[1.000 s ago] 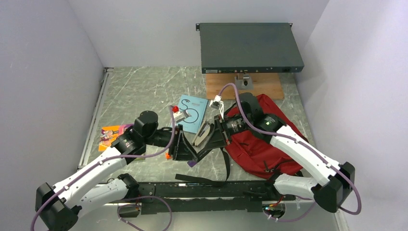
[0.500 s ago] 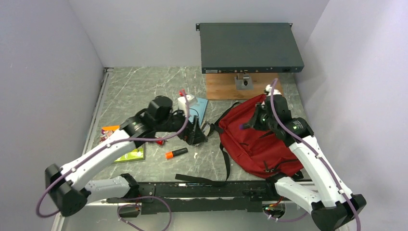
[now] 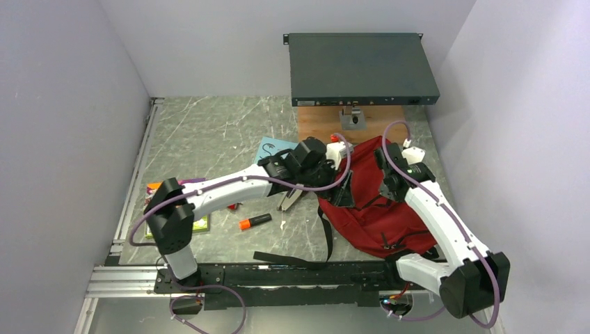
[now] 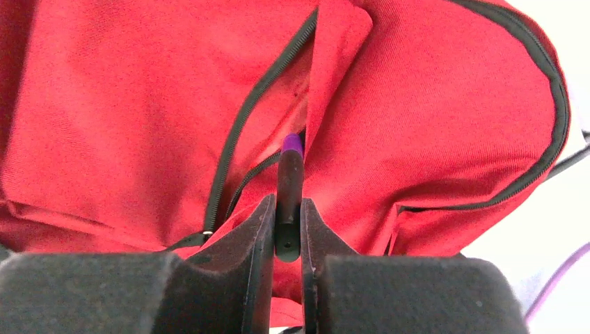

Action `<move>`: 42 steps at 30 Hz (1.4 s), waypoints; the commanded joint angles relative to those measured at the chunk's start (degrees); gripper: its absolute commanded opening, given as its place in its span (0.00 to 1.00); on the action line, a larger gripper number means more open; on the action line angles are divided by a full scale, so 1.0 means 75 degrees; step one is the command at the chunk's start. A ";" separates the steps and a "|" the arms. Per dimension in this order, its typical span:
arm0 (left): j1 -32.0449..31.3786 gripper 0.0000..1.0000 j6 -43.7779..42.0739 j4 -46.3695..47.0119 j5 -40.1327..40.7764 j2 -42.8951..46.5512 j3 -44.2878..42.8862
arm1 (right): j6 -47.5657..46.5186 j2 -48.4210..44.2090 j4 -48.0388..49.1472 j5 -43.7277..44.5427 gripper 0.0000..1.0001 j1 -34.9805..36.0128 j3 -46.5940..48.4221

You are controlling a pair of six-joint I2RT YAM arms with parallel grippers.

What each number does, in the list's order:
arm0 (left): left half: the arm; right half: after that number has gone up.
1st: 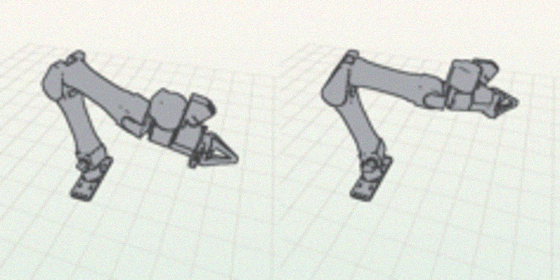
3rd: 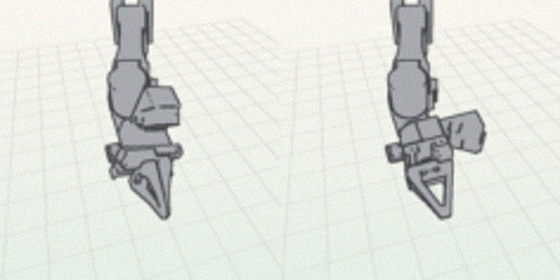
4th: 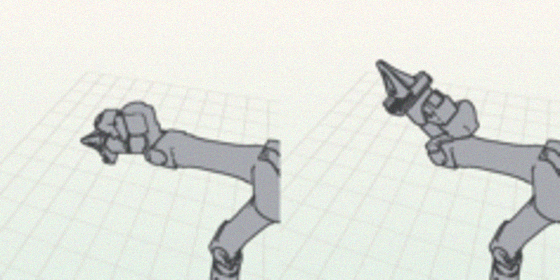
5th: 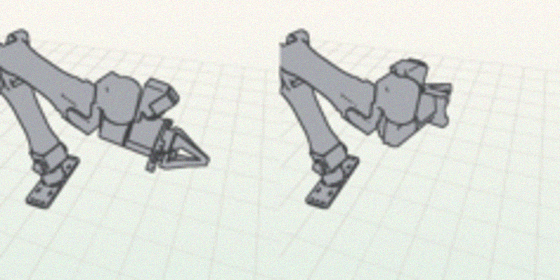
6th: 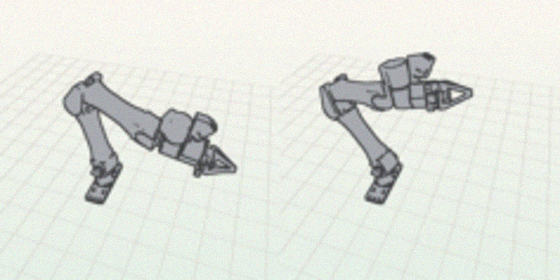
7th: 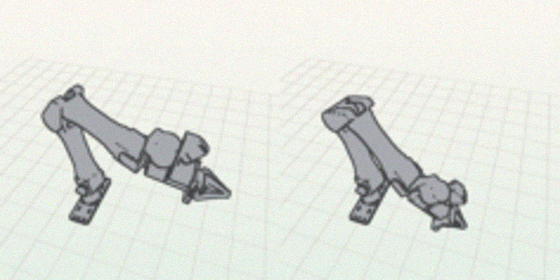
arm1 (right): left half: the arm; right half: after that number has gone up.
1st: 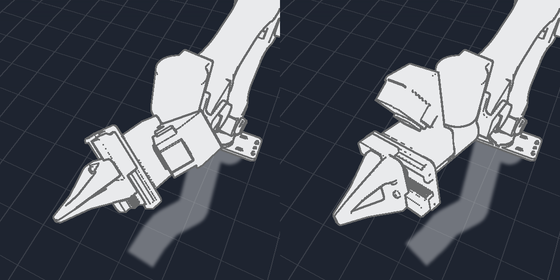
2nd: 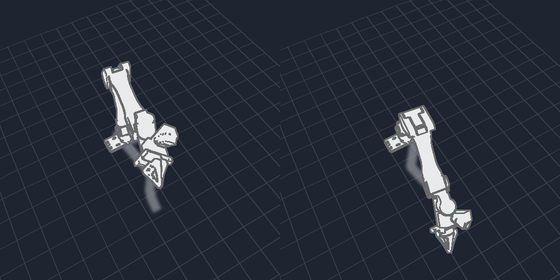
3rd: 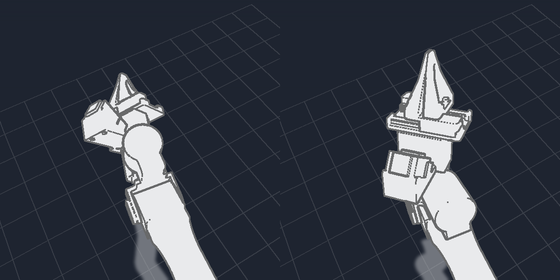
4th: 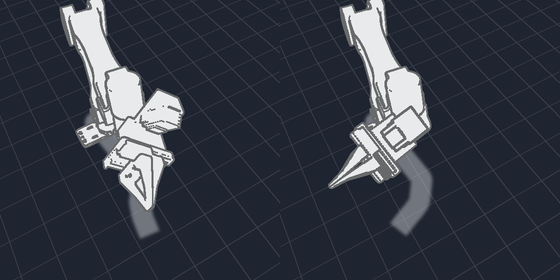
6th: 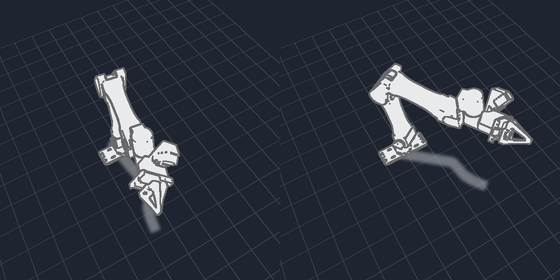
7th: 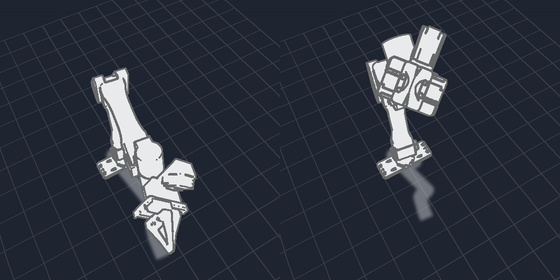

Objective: Pack the student bag
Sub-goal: Place the stationery in the student bag.

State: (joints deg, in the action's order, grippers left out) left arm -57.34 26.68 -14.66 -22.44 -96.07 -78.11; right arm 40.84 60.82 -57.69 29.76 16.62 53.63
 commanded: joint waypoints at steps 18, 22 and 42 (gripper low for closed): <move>-0.0090 0.70 0.0205 0.3463 -0.0582 -0.2011 -0.0680 | 0.0987 -0.1243 0.2101 0.0035 0.00 -0.1525 -0.1329; -0.0095 0.70 0.0468 0.3585 -0.0684 -0.1197 0.0218 | 0.0583 -0.1345 0.3204 -0.0808 0.00 -0.2172 -0.1894; -0.0092 0.72 0.0783 0.2877 -0.0131 0.2924 0.2959 | 0.1158 -0.3870 0.8419 -0.4891 0.00 -0.3605 -0.5656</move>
State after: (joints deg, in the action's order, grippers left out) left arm -57.74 31.40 6.46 -25.50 -77.78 -56.21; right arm 45.01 32.62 -4.58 2.04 -8.23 13.39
